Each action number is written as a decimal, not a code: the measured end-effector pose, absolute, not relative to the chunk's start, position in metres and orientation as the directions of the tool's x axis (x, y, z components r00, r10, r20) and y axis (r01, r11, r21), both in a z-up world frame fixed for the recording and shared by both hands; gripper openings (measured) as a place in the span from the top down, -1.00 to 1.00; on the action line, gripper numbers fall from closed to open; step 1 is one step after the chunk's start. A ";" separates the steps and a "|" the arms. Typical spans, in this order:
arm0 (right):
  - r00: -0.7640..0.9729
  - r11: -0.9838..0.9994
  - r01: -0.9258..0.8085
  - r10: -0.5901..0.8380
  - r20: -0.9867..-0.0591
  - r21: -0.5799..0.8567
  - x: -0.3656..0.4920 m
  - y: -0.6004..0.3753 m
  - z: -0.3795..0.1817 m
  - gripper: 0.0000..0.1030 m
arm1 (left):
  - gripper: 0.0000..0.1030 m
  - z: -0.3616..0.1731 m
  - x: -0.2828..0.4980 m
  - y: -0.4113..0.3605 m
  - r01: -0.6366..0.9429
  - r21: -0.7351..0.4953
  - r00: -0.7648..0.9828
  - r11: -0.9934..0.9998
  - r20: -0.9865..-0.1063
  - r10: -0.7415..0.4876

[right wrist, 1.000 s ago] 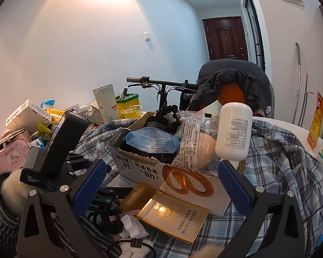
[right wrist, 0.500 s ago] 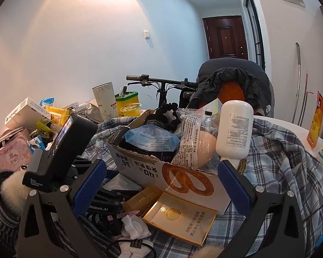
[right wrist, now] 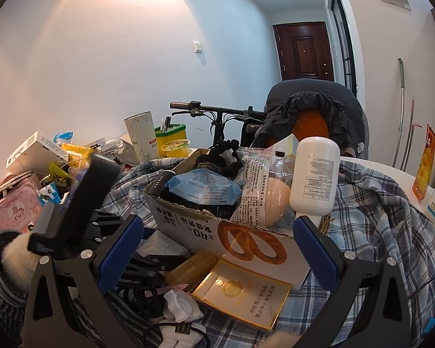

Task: Organize objects
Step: 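Reach down and grasp the grey printed packet with the left gripper, then lift the grey packet with the left gripper while the right grasps the gold-framed card, then lower the grey packet into the box and open the left gripper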

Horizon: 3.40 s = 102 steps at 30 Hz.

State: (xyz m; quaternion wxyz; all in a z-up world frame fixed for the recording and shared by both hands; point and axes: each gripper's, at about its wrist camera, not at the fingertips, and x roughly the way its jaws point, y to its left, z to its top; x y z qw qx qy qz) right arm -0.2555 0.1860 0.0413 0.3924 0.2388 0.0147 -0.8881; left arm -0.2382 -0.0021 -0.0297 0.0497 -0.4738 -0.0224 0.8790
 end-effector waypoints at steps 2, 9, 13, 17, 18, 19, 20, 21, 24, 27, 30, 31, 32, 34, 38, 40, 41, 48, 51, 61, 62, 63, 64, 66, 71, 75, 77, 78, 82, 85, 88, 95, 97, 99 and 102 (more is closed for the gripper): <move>-0.578 -0.692 0.702 -0.691 -0.433 0.168 -0.256 0.188 0.042 -0.99 | -0.34 -0.018 -0.226 -0.002 -0.095 -0.097 -0.610 -0.991 -0.781 0.135; -0.531 -0.685 0.695 -0.695 -0.485 0.221 -0.259 0.195 0.040 -0.99 | -0.31 0.011 -0.207 -0.017 -0.121 -0.175 -0.736 -0.977 -0.645 0.206; -0.511 -0.698 0.674 -0.677 -0.530 0.243 -0.261 0.200 0.032 -0.99 | -0.30 0.019 -0.205 -0.021 -0.116 -0.195 -0.755 -0.974 -0.620 0.214; -0.457 -0.723 0.636 -0.635 -0.623 0.270 -0.269 0.195 0.013 -1.00 | -0.30 0.027 -0.195 -0.020 -0.130 -0.195 -0.778 -0.972 -0.588 0.222; -0.446 -0.735 0.623 -0.614 -0.651 0.267 -0.272 0.192 0.007 -0.99 | -0.30 0.028 -0.190 -0.020 -0.135 -0.196 -0.786 -0.971 -0.576 0.225; -0.432 -0.750 0.607 -0.588 -0.684 0.261 -0.276 0.188 0.000 -0.99 | -0.30 0.030 -0.188 -0.021 -0.138 -0.197 -0.796 -0.970 -0.560 0.228; -0.422 -0.763 0.595 -0.565 -0.709 0.254 -0.278 0.185 -0.006 -0.99 | -0.30 0.032 -0.187 -0.022 -0.144 -0.200 -0.805 -0.969 -0.546 0.232; -0.412 -0.777 0.581 -0.539 -0.734 0.244 -0.281 0.181 -0.012 -0.99 | -0.30 0.034 -0.187 -0.024 -0.147 -0.203 -0.812 -0.968 -0.533 0.236; -0.394 -0.790 0.570 -0.504 -0.769 0.226 -0.285 0.173 -0.021 -0.99 | -0.30 0.037 -0.183 -0.025 -0.151 -0.210 -0.823 -0.966 -0.515 0.240; -0.398 -0.802 0.566 -0.468 -0.789 0.190 -0.287 0.165 -0.027 -0.99 | -0.30 0.034 -0.187 -0.023 -0.142 -0.204 -0.814 -0.969 -0.533 0.232; -0.380 -0.819 0.547 -0.428 -0.820 0.174 -0.294 0.160 -0.036 -0.99 | -0.30 0.032 -0.189 -0.022 -0.140 -0.200 -0.807 -0.970 -0.544 0.229; -0.375 -0.821 0.542 -0.426 -0.823 0.178 -0.296 0.160 -0.037 -0.99 | -0.30 0.031 -0.189 -0.022 -0.140 -0.199 -0.808 -0.970 -0.544 0.228; -0.379 -0.823 0.540 -0.426 -0.821 0.178 -0.297 0.160 -0.037 -0.99 | -0.30 0.031 -0.189 -0.022 -0.140 -0.199 -0.808 -0.970 -0.543 0.229; -0.390 -0.829 0.534 -0.418 -0.821 0.168 -0.297 0.161 -0.036 -0.99 | -0.30 0.031 -0.189 -0.021 -0.141 -0.199 -0.807 -0.970 -0.545 0.229; -0.402 -0.827 0.542 -0.411 -0.818 0.150 -0.294 0.159 -0.036 -0.95 | -0.30 0.031 -0.190 -0.020 -0.139 -0.196 -0.802 -0.971 -0.552 0.227; -0.401 -0.827 0.540 -0.420 -0.814 0.160 -0.293 0.164 -0.037 -0.94 | -0.30 0.031 -0.190 -0.020 -0.138 -0.195 -0.804 -0.971 -0.550 0.225; -0.400 -0.826 0.536 -0.427 -0.811 0.171 -0.293 0.167 -0.037 -0.94 | -0.30 0.031 -0.190 -0.020 -0.137 -0.196 -0.805 -0.971 -0.549 0.225; -0.354 -0.769 0.530 -0.583 -0.731 0.357 -0.293 0.206 -0.020 -0.94 | -0.30 0.034 -0.187 -0.027 -0.130 -0.222 -0.824 -0.966 -0.517 0.230; -0.352 -0.723 0.551 -0.655 -0.669 0.418 -0.289 0.221 -0.007 -0.94 | -0.30 0.038 -0.184 -0.030 -0.129 -0.231 -0.837 -0.964 -0.496 0.231; -0.205 -0.401 0.676 -0.908 -0.364 0.619 -0.278 0.230 0.028 -0.94 | -0.30 0.057 -0.165 -0.055 -0.055 -0.300 -0.918 -0.952 -0.359 0.166; -0.211 -0.394 0.673 -0.913 -0.348 0.625 -0.278 0.234 0.030 -0.94 | -0.30 0.059 -0.163 -0.058 -0.049 -0.312 -0.924 -0.949 -0.345 0.162; -0.220 -0.390 0.669 -0.917 -0.332 0.633 -0.279 0.239 0.032 -0.94 | -0.30 0.061 -0.161 -0.061 -0.042 -0.323 -0.930 -0.946 -0.333 0.155; -0.226 -0.388 0.664 -0.919 -0.323 0.639 -0.279 0.233 0.030 -0.94 | -0.30 0.062 -0.158 -0.065 -0.025 -0.330 -0.939 -0.944 -0.317 0.136; -0.236 -0.392 0.651 -0.919 -0.317 0.650 -0.281 0.237 0.030 -0.94 | -0.30 0.065 -0.155 -0.069 -0.003 -0.332 -0.949 -0.943 -0.296 0.107; -0.242 -0.420 0.639 -0.905 -0.349 0.644 -0.284 0.228 0.022 -0.94 | -0.30 0.067 -0.157 -0.073 -0.021 -0.348 -0.945 -0.937 -0.301 0.132; -0.245 -0.431 0.656 -0.898 -0.365 0.620 -0.282 0.224 0.023 -0.94 | -0.29 0.067 -0.164 -0.076 -0.006 -0.367 -0.943 -0.930 -0.307 0.127; -0.247 -0.432 0.655 -0.898 -0.365 0.620 -0.279 0.224 0.023 -0.94 | -0.29 0.066 -0.168 -0.075 -0.008 -0.365 -0.941 -0.931 -0.312 0.130; -0.248 -0.436 0.654 -0.896 -0.369 0.619 -0.279 0.224 0.023 -0.94 | -0.29 0.065 -0.170 -0.073 -0.011 -0.361 -0.938 -0.933 -0.320 0.135; -0.260 -0.448 0.656 -0.890 -0.375 0.607 -0.277 0.224 0.026 -0.94 | -0.29 0.068 -0.179 -0.065 -0.003 -0.330 -0.926 -0.944 -0.356 0.127; -0.273 -0.460 0.654 -0.884 -0.380 0.601 -0.278 0.224 0.026 -0.94 | -0.29 0.077 -0.193 -0.060 -0.001 -0.312 -0.917 -0.950 -0.380 0.126; -0.278 -0.466 0.648 -0.881 -0.383 0.602 -0.280 0.225 0.025 -0.94 | -0.29 0.090 -0.222 -0.057 -0.002 -0.322 -0.895 -0.947 -0.421 0.145; -0.287 -0.477 0.649 -0.875 -0.390 0.593 -0.279 0.224 0.026 -0.94 | -0.29 0.080 -0.276 -0.035 0.020 -0.265 -0.844 -0.964 -0.521 0.126; -0.286 -0.476 0.650 -0.875 -0.390 0.592 -0.278 0.224 0.026 -0.94 | -0.29 0.074 -0.282 -0.030 0.002 -0.264 -0.837 -0.965 -0.528 0.142; -0.282 -0.473 0.653 -0.876 -0.390 0.591 -0.278 0.224 0.026 -0.94 | -0.29 0.068 -0.288 -0.027 0.005 -0.273 -0.827 -0.962 -0.542 0.150; -0.283 -0.473 0.660 -0.876 -0.389 0.584 -0.276 0.223 0.027 -0.95 | -0.29 0.064 -0.293 -0.029 0.039 -0.268 -0.825 -0.963 -0.552 0.120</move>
